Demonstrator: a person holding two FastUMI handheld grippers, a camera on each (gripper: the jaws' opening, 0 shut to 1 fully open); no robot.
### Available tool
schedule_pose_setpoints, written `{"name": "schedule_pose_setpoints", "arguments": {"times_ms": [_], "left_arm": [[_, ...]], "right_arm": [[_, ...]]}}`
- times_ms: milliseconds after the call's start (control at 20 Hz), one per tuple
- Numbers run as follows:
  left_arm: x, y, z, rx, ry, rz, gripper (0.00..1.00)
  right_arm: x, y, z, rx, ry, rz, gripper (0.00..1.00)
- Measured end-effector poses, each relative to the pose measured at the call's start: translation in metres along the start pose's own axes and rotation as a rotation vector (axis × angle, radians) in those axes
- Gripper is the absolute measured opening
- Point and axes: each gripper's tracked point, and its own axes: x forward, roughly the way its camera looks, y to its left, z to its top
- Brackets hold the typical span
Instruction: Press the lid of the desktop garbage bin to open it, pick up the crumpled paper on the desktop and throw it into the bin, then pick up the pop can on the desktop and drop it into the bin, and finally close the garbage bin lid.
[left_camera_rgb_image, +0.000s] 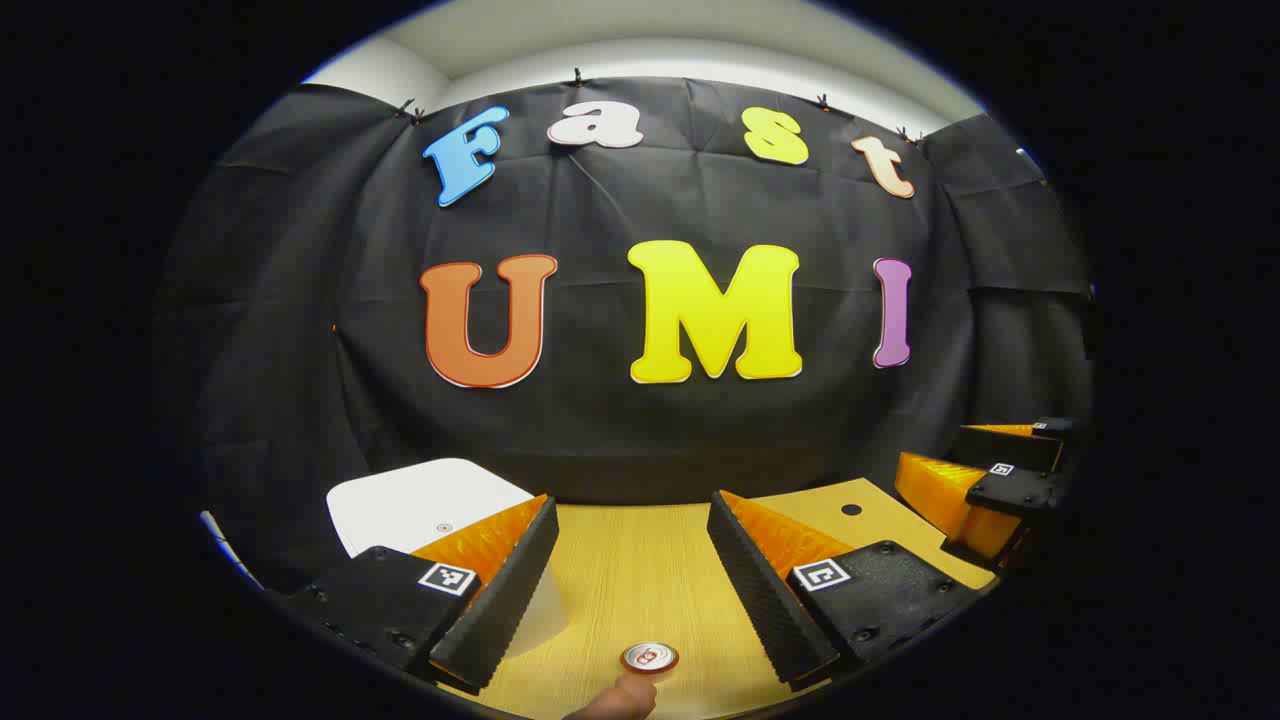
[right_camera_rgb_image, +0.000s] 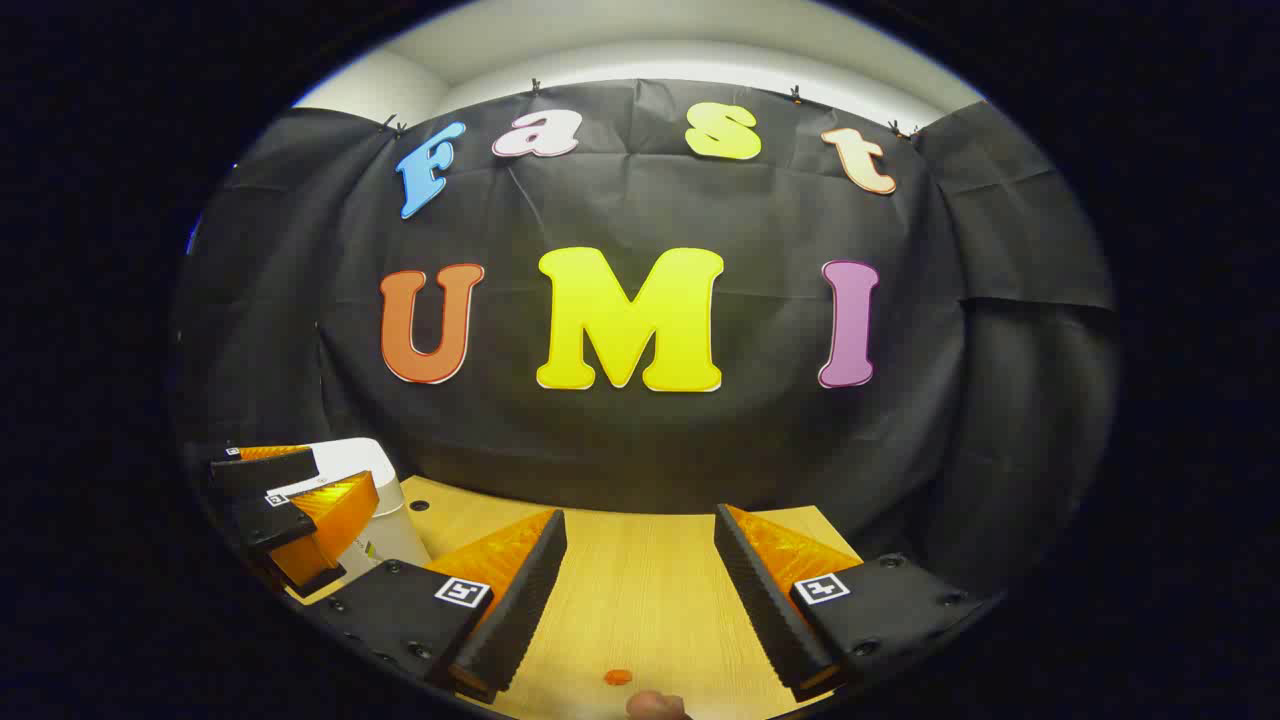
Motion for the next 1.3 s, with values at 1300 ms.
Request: {"name": "schedule_pose_setpoints", "arguments": {"times_ms": [1300], "left_arm": [[-0.028,0.008,-0.007,-0.014,-0.001,0.022,0.95]], "right_arm": [[-0.032,0.013,-0.031,-0.043,0.058,0.072,0.94]]}}
